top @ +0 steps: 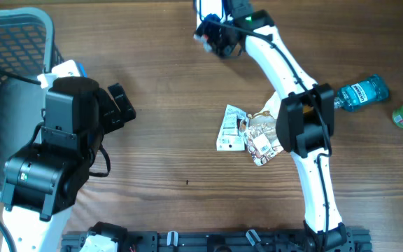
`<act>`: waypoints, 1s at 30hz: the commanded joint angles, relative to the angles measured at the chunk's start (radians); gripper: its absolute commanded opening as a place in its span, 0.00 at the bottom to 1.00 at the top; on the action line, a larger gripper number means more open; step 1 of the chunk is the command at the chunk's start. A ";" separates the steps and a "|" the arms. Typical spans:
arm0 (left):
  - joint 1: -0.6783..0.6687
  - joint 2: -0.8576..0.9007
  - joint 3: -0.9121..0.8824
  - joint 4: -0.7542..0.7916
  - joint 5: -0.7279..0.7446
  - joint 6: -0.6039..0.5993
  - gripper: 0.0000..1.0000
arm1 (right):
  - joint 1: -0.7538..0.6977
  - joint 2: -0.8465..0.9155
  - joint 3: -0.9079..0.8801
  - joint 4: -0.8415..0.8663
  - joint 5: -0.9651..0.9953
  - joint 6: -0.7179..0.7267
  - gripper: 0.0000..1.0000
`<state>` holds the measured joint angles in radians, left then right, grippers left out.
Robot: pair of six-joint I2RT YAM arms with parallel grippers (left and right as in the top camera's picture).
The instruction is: Scan the item barcode
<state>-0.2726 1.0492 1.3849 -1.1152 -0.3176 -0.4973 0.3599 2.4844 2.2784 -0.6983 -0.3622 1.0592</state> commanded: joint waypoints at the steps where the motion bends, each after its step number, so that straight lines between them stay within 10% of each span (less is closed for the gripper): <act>1: 0.006 0.000 0.008 0.002 -0.016 0.019 1.00 | 0.007 -0.030 0.022 0.091 -0.044 0.220 0.67; 12: 0.006 0.000 0.008 0.003 -0.016 0.019 1.00 | 0.020 0.064 0.021 0.335 -0.119 0.618 0.64; 30: 0.006 0.000 0.008 0.003 -0.016 0.019 1.00 | -0.040 0.093 0.021 0.377 -0.060 0.692 0.63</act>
<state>-0.2726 1.0492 1.3849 -1.1149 -0.3176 -0.4973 0.3355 2.5668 2.2803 -0.3305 -0.4438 1.7351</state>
